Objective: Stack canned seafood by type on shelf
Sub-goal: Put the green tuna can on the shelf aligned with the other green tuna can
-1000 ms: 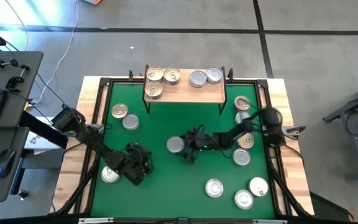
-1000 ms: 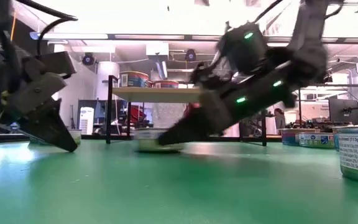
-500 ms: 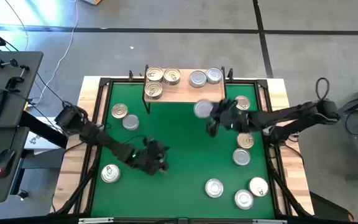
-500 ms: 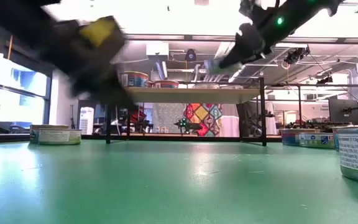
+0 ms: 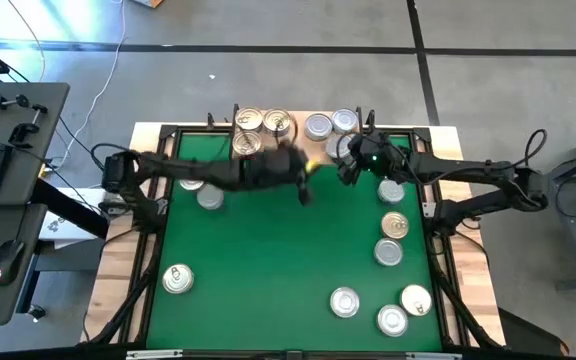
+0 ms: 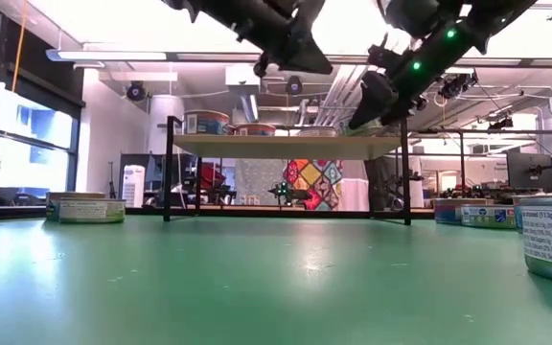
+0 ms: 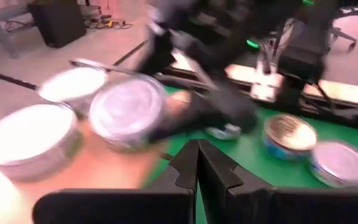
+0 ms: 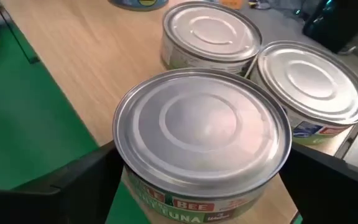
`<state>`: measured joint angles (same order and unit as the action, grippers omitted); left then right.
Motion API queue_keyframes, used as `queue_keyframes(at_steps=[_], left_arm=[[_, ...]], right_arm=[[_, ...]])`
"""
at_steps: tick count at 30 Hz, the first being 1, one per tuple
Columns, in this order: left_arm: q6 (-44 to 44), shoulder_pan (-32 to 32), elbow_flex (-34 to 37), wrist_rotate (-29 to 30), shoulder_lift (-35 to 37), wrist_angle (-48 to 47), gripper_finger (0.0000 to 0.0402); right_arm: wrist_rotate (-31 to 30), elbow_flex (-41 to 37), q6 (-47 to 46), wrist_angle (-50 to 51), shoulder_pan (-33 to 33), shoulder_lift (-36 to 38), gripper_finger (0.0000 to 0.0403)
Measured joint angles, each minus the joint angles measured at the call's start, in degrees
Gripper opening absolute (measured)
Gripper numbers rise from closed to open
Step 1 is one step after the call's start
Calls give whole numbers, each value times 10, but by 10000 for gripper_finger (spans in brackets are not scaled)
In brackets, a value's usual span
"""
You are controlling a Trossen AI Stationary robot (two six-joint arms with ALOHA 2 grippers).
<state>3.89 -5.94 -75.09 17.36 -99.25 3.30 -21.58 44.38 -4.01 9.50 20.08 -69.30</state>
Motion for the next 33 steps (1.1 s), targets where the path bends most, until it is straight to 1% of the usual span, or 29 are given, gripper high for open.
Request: queue_keyframes(at_steps=[3,6,10,14,17,19,22,25,29,33], left_arm=[[-12,-43,-24,-32,-10,-14,0],[-12,-67,-29,-64,-14,-17,0],[-12,-80,-28,-101,-28,-6,0],[-11,-84,-31,-135,-63,35,0],[7,-88,-58,-136,-103,34,0],[10,-92,-90,-135,-130,25,0],[10,-98,-145,-135,-163,-19,0],[7,-104,-182,-153,-183,-55,0],[5,-106,-193,-157,-195,-58,0],[5,-106,-193,-163,-199,-55,0]], right_arm=[[46,0,5,-3,16,0,387],[79,0,14,-3,25,0,392],[86,0,15,-1,29,0,396],[86,0,19,0,29,0,398],[86,0,17,0,29,0,398],[85,0,17,-1,29,0,398],[84,0,17,-1,29,0,398],[74,1,26,16,33,1,399],[72,5,36,44,38,6,399],[76,33,41,109,37,12,399]])
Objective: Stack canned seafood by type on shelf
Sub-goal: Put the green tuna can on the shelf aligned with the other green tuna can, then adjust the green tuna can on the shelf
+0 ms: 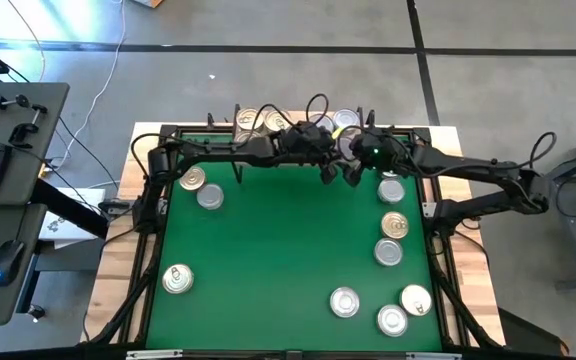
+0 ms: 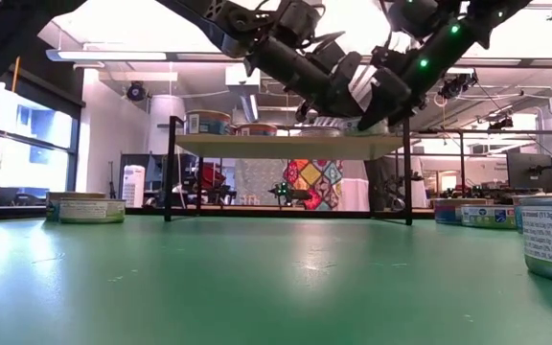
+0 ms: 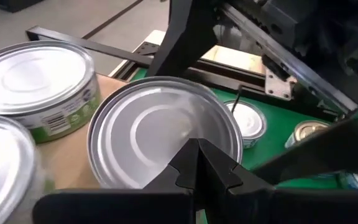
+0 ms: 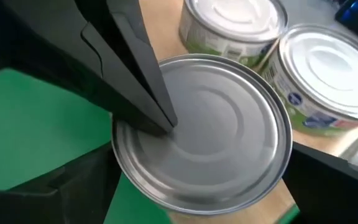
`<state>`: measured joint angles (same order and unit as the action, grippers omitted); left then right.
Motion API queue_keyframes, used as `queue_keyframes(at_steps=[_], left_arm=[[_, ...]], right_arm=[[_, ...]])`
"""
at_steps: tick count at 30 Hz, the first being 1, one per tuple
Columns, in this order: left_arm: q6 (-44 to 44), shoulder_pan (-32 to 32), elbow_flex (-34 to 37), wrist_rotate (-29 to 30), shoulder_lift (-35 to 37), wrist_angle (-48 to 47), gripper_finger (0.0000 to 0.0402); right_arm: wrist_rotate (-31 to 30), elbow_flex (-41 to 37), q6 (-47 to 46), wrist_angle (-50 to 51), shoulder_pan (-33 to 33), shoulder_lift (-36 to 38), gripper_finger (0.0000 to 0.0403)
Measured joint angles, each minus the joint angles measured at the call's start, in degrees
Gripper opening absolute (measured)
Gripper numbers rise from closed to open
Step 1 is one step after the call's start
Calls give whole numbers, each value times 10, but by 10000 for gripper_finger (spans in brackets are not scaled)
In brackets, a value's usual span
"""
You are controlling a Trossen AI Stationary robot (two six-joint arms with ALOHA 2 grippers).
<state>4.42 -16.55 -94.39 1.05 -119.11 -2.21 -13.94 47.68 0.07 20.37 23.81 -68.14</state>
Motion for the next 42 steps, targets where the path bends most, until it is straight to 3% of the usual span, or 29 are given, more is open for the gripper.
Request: queue_keyframes(at_steps=[8,15,20,25,29,36,42], left_arm=[[3,-4,1,10,0,5,0],[-30,-1,3,11,-1,40,0],[-47,15,3,4,25,46,0],[-84,46,3,12,75,-19,0],[-121,77,9,23,125,-64,0],[-117,132,113,28,213,-69,0],[-65,196,264,114,295,-24,0]], right_arm=[[-13,80,3,124,-3,4,399],[-42,111,4,160,-3,18,399],[-47,95,5,165,-9,64,399],[-51,38,-24,138,-22,125,399],[-1,-13,-58,104,-30,136,399],[1,-71,-78,-19,-33,114,397],[15,-47,-40,-28,-34,111,385]])
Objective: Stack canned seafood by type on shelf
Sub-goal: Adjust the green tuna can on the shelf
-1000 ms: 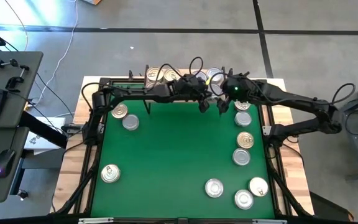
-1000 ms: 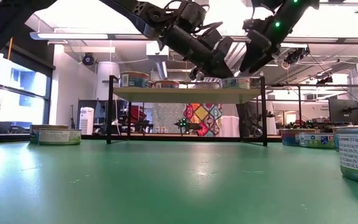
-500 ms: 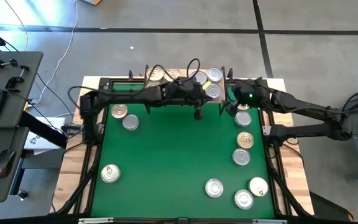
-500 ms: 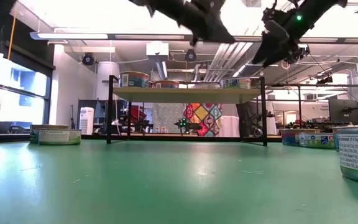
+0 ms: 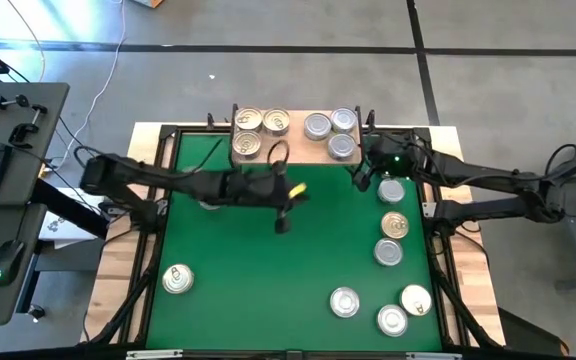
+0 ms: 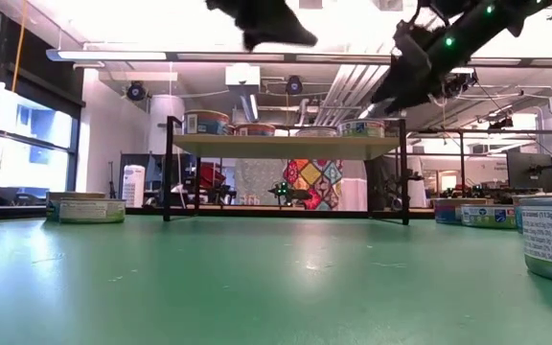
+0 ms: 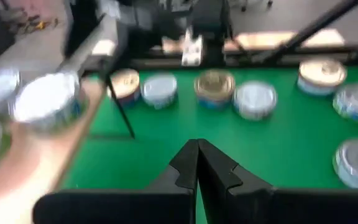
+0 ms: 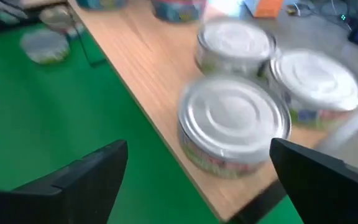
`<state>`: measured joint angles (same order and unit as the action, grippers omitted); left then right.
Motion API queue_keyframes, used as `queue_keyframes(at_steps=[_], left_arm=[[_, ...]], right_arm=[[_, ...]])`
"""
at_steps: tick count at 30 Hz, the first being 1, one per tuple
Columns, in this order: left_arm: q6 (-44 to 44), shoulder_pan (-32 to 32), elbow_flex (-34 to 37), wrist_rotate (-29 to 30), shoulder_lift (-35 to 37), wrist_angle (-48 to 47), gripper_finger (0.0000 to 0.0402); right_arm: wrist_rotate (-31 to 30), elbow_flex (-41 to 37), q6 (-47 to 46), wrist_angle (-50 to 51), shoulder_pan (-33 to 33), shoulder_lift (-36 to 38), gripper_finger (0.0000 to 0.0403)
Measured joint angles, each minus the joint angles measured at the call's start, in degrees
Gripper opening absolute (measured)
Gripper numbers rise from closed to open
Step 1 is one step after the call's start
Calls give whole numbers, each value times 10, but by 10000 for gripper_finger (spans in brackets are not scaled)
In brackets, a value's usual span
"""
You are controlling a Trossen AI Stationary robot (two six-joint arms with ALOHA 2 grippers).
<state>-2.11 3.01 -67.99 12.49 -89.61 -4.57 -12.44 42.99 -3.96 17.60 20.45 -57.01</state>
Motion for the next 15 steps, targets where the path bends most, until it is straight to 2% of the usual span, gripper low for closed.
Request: queue_keyframes(at_steps=[3,7,11,15], left_arm=[[32,34,74,43,37,53,0],[73,74,178,95,71,181,0],[67,80,252,107,99,289,0],[56,60,286,107,118,308,0]], right_arm=[[9,11,18,-11,0,0,367],[26,11,25,-49,0,-4,326],[27,11,54,-98,0,-16,277],[29,11,75,-125,1,-26,241]])
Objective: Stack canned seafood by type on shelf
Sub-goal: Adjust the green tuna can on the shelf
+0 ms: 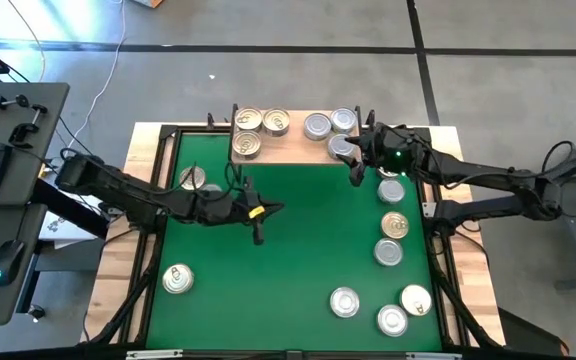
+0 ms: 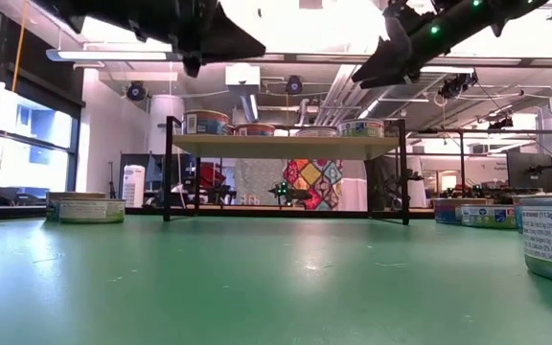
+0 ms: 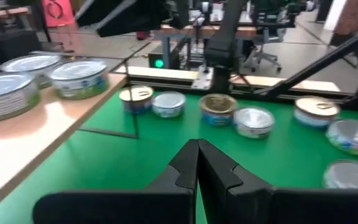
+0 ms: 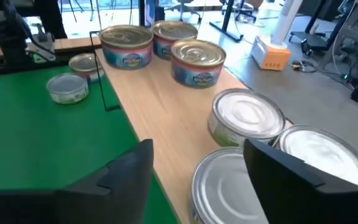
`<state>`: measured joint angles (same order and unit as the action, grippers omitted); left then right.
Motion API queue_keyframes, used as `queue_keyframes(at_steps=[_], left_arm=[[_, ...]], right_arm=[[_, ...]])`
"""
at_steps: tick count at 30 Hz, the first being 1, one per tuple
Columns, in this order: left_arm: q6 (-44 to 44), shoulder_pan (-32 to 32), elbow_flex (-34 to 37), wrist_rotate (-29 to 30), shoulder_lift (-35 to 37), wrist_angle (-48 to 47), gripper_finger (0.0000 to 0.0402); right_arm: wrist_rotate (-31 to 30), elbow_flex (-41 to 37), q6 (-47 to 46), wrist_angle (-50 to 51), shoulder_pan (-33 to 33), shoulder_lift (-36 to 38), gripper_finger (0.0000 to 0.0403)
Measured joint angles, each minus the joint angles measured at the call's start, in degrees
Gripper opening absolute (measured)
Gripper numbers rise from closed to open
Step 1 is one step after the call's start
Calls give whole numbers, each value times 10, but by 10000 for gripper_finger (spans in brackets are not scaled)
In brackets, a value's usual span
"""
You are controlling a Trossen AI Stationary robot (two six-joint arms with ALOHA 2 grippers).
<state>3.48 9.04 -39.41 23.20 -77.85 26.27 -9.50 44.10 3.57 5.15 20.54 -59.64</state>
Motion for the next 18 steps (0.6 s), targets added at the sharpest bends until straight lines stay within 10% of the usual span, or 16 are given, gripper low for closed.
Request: queue_keyframes(at_steps=[18], left_arm=[[-115,-127,3,-127,-1,53,0]], right_arm=[[0,0,15,-79,1,-113,211]])
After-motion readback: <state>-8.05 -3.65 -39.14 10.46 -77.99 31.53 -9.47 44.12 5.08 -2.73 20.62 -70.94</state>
